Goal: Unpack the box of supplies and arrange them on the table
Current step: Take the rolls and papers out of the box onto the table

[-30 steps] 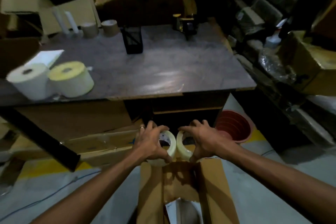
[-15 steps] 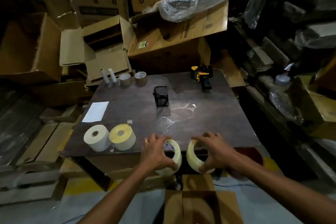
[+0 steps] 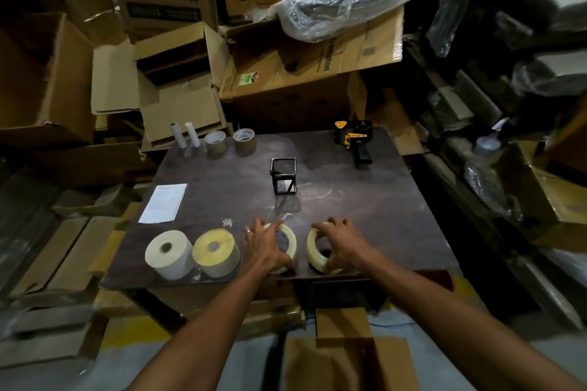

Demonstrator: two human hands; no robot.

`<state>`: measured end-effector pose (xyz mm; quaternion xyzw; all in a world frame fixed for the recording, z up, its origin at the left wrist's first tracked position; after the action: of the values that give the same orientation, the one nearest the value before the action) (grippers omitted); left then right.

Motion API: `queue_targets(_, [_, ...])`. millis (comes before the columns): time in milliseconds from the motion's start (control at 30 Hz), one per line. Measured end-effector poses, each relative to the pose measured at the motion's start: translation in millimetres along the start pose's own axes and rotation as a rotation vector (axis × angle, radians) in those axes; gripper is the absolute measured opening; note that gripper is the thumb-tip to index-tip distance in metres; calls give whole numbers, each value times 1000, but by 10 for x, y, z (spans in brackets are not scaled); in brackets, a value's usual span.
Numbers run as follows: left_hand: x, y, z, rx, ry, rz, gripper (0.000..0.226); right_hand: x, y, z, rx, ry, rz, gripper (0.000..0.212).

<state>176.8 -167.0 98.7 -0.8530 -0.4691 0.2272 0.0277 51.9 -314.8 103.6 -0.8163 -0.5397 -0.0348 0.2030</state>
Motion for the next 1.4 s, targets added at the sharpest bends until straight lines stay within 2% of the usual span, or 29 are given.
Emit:
queue_targets(167, [136,176,199,27,21,-34,96,-89,157,157,2,26,45,114])
queue_targets(433, [164,258,266,39,-70,-51,93,-20,329,288,-44,58,4,118])
queue_targets(567, [191,297,306,28,-110,-28,94,14,410,301,-21,70,11,110])
queue_targets(733, [194,265,357,38,-40,5,99,-28,405,391,-18,8,-12,111])
queue_targets(933, [173,157,351,1,-32,55,98,-53,325,396,-33,89,11,116])
queue_targets(1000, [141,82,380,-38,-72,75,91,-73,239,429,-53,121,19,120])
queue_targets(1100, [65,-100,440,-152,-186,121,65,-133,33,470,-104,185,14,124])
queue_targets(1167, [-14,-290,508,-217,-235,165,47,-214,-131,520,-140,242,38,120])
queue_targets(1233, [-112,-515,607,-219,-241,205,37,-293,-325,586,-188,296,69,113])
queue_targets(1400, [-175,-862,1104,-42,-262,162,43,-400,-852,790,-338,375,111,77])
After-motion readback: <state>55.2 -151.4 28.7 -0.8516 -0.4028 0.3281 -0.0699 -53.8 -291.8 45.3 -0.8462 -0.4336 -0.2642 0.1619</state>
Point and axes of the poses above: each hand's wrist, its own y-axis towards the middle knuckle, its own z-axis out of the palm, x = y × z, the point moved 4 cm from there along y, towards the middle knuckle, and after that the axes turned 5 degrees about -z, right-handed, at the moved point
